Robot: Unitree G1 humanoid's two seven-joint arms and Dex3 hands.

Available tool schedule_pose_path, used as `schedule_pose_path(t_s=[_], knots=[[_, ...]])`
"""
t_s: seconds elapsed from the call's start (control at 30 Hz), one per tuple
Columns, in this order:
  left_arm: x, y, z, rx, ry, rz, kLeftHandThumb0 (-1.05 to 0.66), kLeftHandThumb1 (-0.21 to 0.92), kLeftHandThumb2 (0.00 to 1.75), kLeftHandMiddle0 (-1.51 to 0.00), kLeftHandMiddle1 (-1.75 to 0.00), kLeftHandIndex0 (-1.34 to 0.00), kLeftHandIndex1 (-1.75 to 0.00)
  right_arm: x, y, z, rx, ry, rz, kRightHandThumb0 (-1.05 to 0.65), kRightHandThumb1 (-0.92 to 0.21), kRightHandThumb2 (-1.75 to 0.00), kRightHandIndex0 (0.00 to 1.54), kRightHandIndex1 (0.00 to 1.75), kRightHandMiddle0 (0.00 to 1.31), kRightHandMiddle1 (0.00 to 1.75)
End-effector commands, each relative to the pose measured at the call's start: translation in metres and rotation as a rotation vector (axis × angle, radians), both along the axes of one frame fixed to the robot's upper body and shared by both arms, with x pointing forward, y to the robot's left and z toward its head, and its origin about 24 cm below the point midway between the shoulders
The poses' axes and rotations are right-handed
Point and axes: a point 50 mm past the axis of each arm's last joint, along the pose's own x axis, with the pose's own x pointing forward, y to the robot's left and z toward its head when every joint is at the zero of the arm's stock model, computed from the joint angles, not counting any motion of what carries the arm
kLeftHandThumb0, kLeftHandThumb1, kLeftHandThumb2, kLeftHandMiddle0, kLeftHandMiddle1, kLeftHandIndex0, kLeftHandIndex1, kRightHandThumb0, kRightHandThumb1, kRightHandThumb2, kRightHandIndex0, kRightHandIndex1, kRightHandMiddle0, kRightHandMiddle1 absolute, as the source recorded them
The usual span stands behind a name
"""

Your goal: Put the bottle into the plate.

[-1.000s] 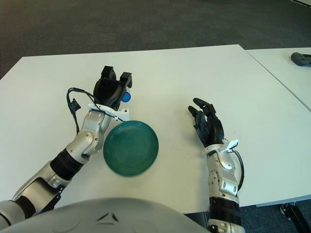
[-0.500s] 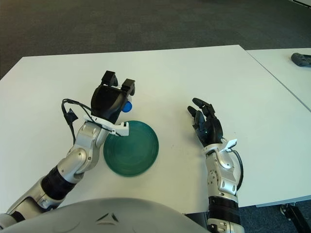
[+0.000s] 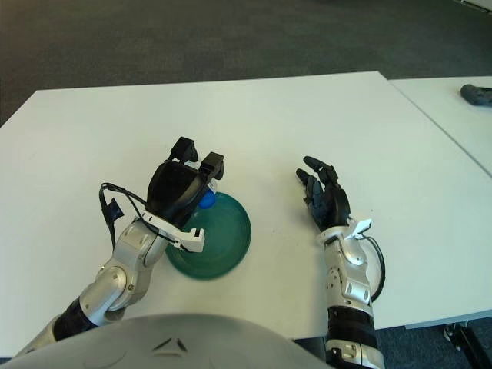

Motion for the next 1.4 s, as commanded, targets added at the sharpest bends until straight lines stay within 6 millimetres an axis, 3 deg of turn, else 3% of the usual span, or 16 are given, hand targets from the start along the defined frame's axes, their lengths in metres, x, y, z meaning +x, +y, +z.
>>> schedule_pose_path(t_s=[0.0, 0.13, 0.33, 0.4, 0.6, 0.7, 0.83, 1.0, 1.13, 1.33, 1.37], knots=[[-0.006, -0.002, 0.008, -0.022, -0.076, -0.007, 0.00, 0.11, 1.56, -0.77, -1.74, -0.53, -1.75, 0.005, -0.009, -0.008, -0.003, -0.008, 0.002, -0.64, -0.92, -0.54, 0.48, 0.72, 0.25, 1.02], [-0.011, -0.004, 0.005, -0.022, -0.072, -0.017, 0.00, 0.13, 1.54, -0.76, -1.73, -0.52, -1.75, 0.000, -0.005, 0.005, -0.023, -0.030, 0.011, -0.65, -0.92, -0.57, 0.47, 0.72, 0.23, 1.02], [-0.017, -0.007, -0.002, -0.011, -0.038, -0.029, 0.00, 0.14, 1.52, -0.77, -1.70, -0.51, -1.75, 0.002, -0.010, -0.004, -0.020, -0.017, -0.001, -0.66, -0.92, -0.61, 0.46, 0.72, 0.22, 1.01], [-0.017, -0.007, -0.007, -0.002, -0.025, -0.026, 0.00, 0.14, 1.51, -0.77, -1.69, -0.50, -1.75, 0.001, -0.002, 0.012, -0.028, -0.034, -0.005, -0.66, -0.92, -0.61, 0.46, 0.72, 0.22, 1.01], [-0.015, -0.007, -0.016, 0.018, -0.003, -0.018, 0.00, 0.14, 1.51, -0.78, -1.68, -0.50, -1.75, 0.001, -0.003, 0.010, -0.022, -0.020, -0.027, -0.64, -0.92, -0.58, 0.46, 0.72, 0.22, 1.01], [-0.014, -0.006, -0.018, 0.022, 0.001, -0.017, 0.00, 0.13, 1.53, -0.77, -1.71, -0.51, -1.75, 0.004, -0.008, -0.001, -0.008, -0.030, -0.015, -0.64, -0.92, -0.57, 0.47, 0.72, 0.23, 1.01], [-0.015, -0.008, -0.021, 0.014, 0.013, -0.023, 0.00, 0.04, 1.63, -0.83, -1.74, -0.57, -1.75, -0.003, -0.001, 0.013, -0.016, -0.046, -0.021, -0.63, -0.92, -0.57, 0.48, 0.73, 0.25, 1.02], [-0.017, -0.012, -0.035, 0.002, 0.055, -0.026, -0.01, -0.02, 1.70, -0.87, -1.75, -0.63, -1.73, -0.001, -0.003, 0.001, -0.004, -0.049, -0.016, -0.61, -0.92, -0.58, 0.48, 0.72, 0.25, 1.01], [-0.018, -0.012, -0.046, -0.006, 0.082, -0.019, -0.01, -0.02, 1.70, -0.87, -1.75, -0.63, -1.74, -0.017, 0.007, 0.027, -0.030, -0.059, -0.029, -0.61, -0.92, -0.60, 0.47, 0.72, 0.25, 1.00], [-0.018, -0.012, -0.056, -0.029, 0.110, -0.006, -0.01, -0.04, 1.72, -0.88, -1.75, -0.65, -1.72, -0.017, 0.006, 0.027, -0.025, -0.042, -0.031, -0.61, -0.92, -0.60, 0.47, 0.71, 0.24, 1.00], [-0.018, -0.012, -0.056, -0.032, 0.114, -0.005, -0.01, -0.04, 1.72, -0.89, -1.75, -0.66, -1.72, -0.008, -0.002, 0.016, -0.014, -0.038, -0.026, -0.61, -0.92, -0.60, 0.47, 0.71, 0.24, 1.00]])
